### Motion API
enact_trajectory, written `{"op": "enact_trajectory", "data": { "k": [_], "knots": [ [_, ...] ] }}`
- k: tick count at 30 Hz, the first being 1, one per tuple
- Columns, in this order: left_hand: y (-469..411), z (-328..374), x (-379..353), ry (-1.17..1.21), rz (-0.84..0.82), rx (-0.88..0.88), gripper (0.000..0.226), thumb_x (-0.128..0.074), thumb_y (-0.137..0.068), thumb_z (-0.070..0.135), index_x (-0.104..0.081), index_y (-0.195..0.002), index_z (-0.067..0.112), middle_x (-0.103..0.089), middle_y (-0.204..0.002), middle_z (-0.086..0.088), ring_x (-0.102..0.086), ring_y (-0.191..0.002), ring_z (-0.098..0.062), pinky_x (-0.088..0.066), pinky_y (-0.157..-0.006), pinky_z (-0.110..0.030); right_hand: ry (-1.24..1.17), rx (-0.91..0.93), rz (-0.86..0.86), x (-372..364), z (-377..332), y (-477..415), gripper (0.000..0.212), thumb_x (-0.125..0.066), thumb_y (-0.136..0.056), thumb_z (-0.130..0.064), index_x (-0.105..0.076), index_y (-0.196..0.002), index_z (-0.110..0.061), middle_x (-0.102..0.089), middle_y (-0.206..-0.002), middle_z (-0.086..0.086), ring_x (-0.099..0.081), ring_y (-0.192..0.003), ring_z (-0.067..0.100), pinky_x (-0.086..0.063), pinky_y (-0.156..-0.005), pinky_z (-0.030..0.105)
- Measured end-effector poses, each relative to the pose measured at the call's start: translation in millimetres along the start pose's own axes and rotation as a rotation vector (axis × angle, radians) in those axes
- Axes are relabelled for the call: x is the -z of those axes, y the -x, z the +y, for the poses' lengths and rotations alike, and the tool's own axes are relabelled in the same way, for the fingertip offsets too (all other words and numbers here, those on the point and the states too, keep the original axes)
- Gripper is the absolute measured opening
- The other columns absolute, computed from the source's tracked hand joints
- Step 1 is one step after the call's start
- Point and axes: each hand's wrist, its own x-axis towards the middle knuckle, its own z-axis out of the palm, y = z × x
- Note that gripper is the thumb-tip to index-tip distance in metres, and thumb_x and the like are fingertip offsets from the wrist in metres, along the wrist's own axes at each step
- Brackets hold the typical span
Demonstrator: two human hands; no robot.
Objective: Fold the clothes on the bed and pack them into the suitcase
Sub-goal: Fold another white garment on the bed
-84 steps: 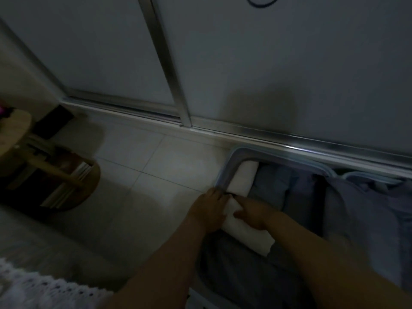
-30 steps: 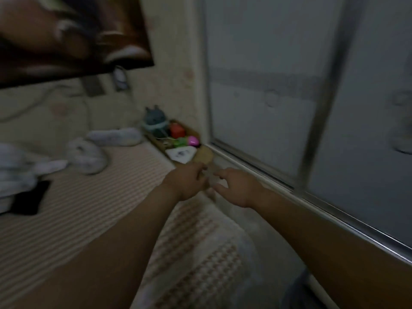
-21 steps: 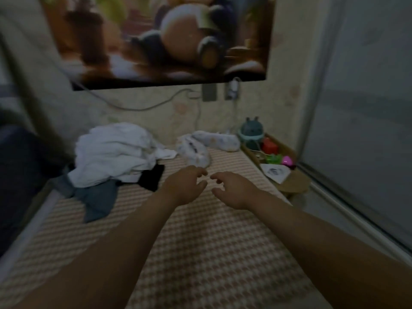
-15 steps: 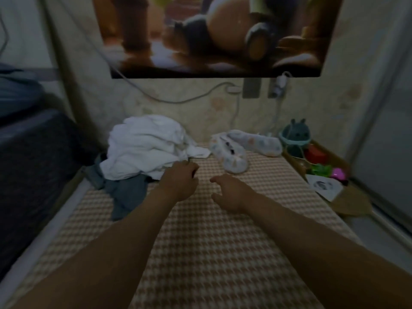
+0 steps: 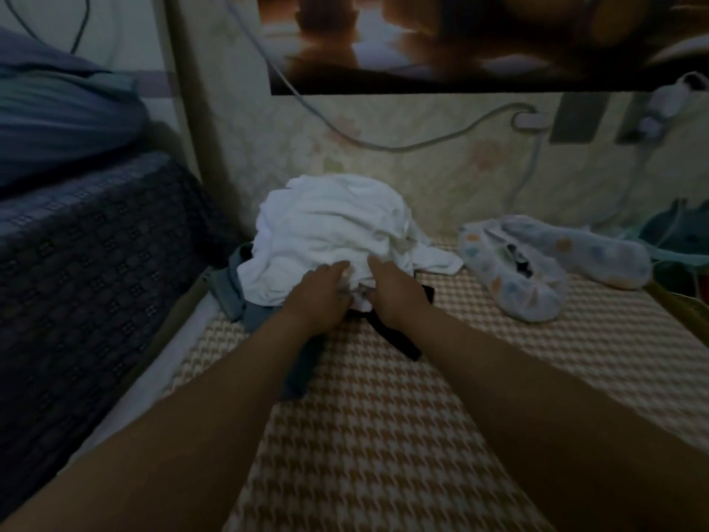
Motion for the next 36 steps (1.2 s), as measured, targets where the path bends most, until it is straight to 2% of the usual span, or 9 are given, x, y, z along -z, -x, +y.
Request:
{"op": "enact_trajectory", "data": {
  "k": [2,4,9,12,17,25,31,33,36],
  "knots": [
    [-2,-1,6,-0.080,0.061,-0.024,0.069,-0.060,-0.088,0.037,-0.029,-0.148,0.024,-0.043,-0.139,-0.010,-0.044,-0.124,-0.029,-0.042,-0.102,-0.045,0.159,0.047,0.161,3,-8,-5,0.024,-0.051,-0.095,-0.026,-0.071,-0.097,-0.012,-0.067,-0.099,0.007,-0.063,-0.095,0.028,-0.045,-0.074,0.032],
    [3,3,12,-0.201,0.157,-0.079,0.071,-0.065,-0.084,0.039,-0.034,-0.147,0.029,-0.037,-0.142,-0.010,-0.037,-0.125,-0.031,-0.040,-0.100,-0.045,0.223,0.152,0.341,10,-13,2,0.026,-0.055,-0.088,-0.031,-0.065,-0.073,-0.013,-0.060,-0.074,-0.001,-0.059,-0.073,0.022,-0.032,-0.061,0.032],
    [19,13,24,-0.153,0.139,-0.202,0.034,-0.061,-0.078,0.037,-0.069,-0.105,0.020,-0.062,-0.117,-0.010,-0.056,-0.109,-0.032,-0.043,-0.093,-0.042,0.035,0.188,0.181,28,-16,33,0.043,-0.082,-0.068,-0.050,-0.044,-0.058,-0.032,-0.048,-0.058,-0.012,-0.054,-0.059,0.014,-0.040,-0.054,0.032],
    [41,32,32,-0.029,0.041,-0.240,0.019,-0.061,-0.092,0.020,-0.066,-0.110,0.013,-0.067,-0.108,-0.010,-0.061,-0.098,-0.027,-0.045,-0.083,-0.032,0.141,0.308,0.377,43,-20,61,0.047,-0.081,-0.069,-0.046,-0.039,-0.052,-0.035,-0.045,-0.056,-0.013,-0.050,-0.056,0.013,-0.037,-0.053,0.028],
    [106,86,54,0.028,-0.095,-0.244,0.023,-0.053,-0.097,0.016,-0.062,-0.115,0.006,-0.064,-0.116,-0.014,-0.059,-0.104,-0.029,-0.039,-0.083,-0.023,-0.100,0.175,0.196,61,-36,127,0.045,-0.060,-0.077,-0.065,-0.052,-0.061,-0.024,-0.053,-0.067,-0.004,-0.052,-0.062,0.000,-0.042,-0.063,0.032],
    [243,147,65,0.057,-0.386,-0.124,0.032,-0.049,-0.099,0.023,-0.057,-0.128,0.013,-0.055,-0.134,-0.009,-0.053,-0.118,-0.026,-0.042,-0.099,-0.035,-0.079,-0.010,0.003,93,-90,285,0.019,-0.057,-0.094,-0.032,-0.060,-0.084,-0.015,-0.062,-0.085,0.003,-0.059,-0.080,0.019,-0.041,-0.066,0.030],
    [312,202,96,0.017,-0.689,-0.050,0.026,-0.059,-0.093,0.031,-0.067,-0.113,0.016,-0.062,-0.118,-0.003,-0.056,-0.104,-0.022,-0.046,-0.091,-0.034,-0.138,-0.225,-0.556,119,-112,364,0.045,-0.054,-0.095,-0.044,-0.057,-0.133,-0.019,-0.060,-0.132,0.001,-0.057,-0.118,0.020,-0.044,-0.102,0.036],
    [320,210,114,0.023,-0.597,-0.108,0.015,-0.056,-0.095,0.032,-0.067,-0.095,0.022,-0.062,-0.103,0.000,-0.057,-0.096,-0.021,-0.047,-0.084,-0.033,-0.404,-0.246,-0.534,137,-119,383,0.044,-0.071,-0.085,-0.037,-0.062,-0.125,-0.021,-0.067,-0.121,-0.001,-0.063,-0.110,0.018,-0.051,-0.092,0.032],
    [321,204,124,0.031,-0.231,-0.106,0.015,-0.053,-0.096,0.019,-0.065,-0.092,0.012,-0.062,-0.091,-0.001,-0.057,-0.087,-0.021,-0.043,-0.067,-0.030,-0.285,-0.196,-0.296,151,-114,397,0.046,-0.082,-0.073,-0.026,-0.063,-0.114,-0.027,-0.068,-0.109,-0.002,-0.065,-0.099,0.014,-0.055,-0.087,0.032]
  ]
}}
